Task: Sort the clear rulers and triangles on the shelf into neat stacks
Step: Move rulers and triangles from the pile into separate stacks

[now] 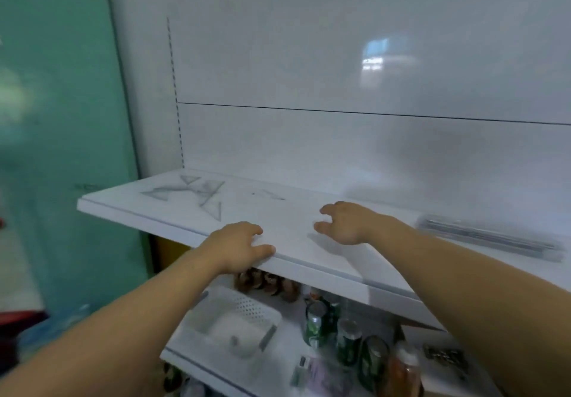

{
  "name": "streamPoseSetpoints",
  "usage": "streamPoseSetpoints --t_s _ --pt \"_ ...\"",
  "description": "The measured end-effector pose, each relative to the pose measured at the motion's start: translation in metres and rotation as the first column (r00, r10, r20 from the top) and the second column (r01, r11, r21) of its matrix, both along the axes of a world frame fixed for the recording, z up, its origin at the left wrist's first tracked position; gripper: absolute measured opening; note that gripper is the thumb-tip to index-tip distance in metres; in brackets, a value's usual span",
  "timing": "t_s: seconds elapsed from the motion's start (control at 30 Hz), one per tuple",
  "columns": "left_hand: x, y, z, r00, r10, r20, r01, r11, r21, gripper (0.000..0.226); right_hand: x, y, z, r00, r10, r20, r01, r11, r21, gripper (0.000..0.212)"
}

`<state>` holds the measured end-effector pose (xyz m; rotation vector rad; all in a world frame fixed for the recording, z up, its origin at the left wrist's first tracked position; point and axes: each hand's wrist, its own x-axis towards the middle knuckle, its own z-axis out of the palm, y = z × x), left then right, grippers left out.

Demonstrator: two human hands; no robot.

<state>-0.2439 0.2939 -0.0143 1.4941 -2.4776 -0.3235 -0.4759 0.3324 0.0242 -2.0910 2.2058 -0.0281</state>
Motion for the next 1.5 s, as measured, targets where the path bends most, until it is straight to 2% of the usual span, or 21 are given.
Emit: streamPoseSetpoints --t_s 0.2,0.37,0.53,0.77,0.9,1.0,1.13,1.2,1.33,1.5 --pt "0.115 -0.08 0.006 0.984 0.177 -0.028 -0.178 0.984 -0.016 0.067 0.109 -0.093 -0.004 0.995 0.081 0.055 -0.082 0.997 0.012 0.07" --pt "0.166 -0.14 0.009 0.97 0.242 0.02 -0.242 0.97 -0.006 0.063 0.164 -0.156 -0.016 0.997 0.057 0.056 -0.06 0.997 0.053 0.082" --pt "0.185 -0.204 0.009 0.951 0.31 0.005 -0.31 0.95 0.021 0.063 0.186 -0.223 -0.023 0.999 0.051 0.007 -0.051 0.999 0.013 0.087" --pt "0.184 -0.286 0.007 0.922 0.361 0.141 -0.364 0.931 -0.005 0.072 0.203 -0.319 -0.024 0.998 0.062 -0.03 -0.064 0.997 -0.045 0.09" --pt "0.184 -0.318 0.011 0.911 0.343 0.227 -0.347 0.937 -0.021 0.061 0.22 -0.357 -0.03 0.992 0.127 -0.007 -0.128 0.988 -0.085 0.075" --pt "0.189 -0.336 0.011 0.925 0.354 0.136 -0.355 0.935 -0.021 0.054 0.226 -0.369 -0.025 0.965 0.232 0.124 -0.222 0.971 -0.087 0.061" --pt "0.199 -0.351 0.007 0.933 0.345 -0.1 -0.335 0.936 0.107 0.05 0.23 -0.373 -0.014 0.938 0.261 0.229 -0.25 0.965 -0.074 0.056" --pt "0.203 -0.354 0.006 0.934 0.311 -0.175 -0.294 0.949 0.115 0.047 0.233 -0.371 -0.015 0.961 0.195 0.194 -0.187 0.981 -0.056 0.055" --pt "0.208 -0.364 0.002 0.909 0.232 -0.345 -0.198 0.971 0.13 0.039 0.237 -0.358 -0.014 0.999 -0.038 -0.021 0.037 0.999 -0.021 0.052" --pt "0.212 -0.371 0.0 0.878 0.125 -0.462 -0.085 0.991 0.105 0.011 0.245 -0.335 -0.01 0.982 -0.191 0.009 0.191 0.981 -0.036 0.055"
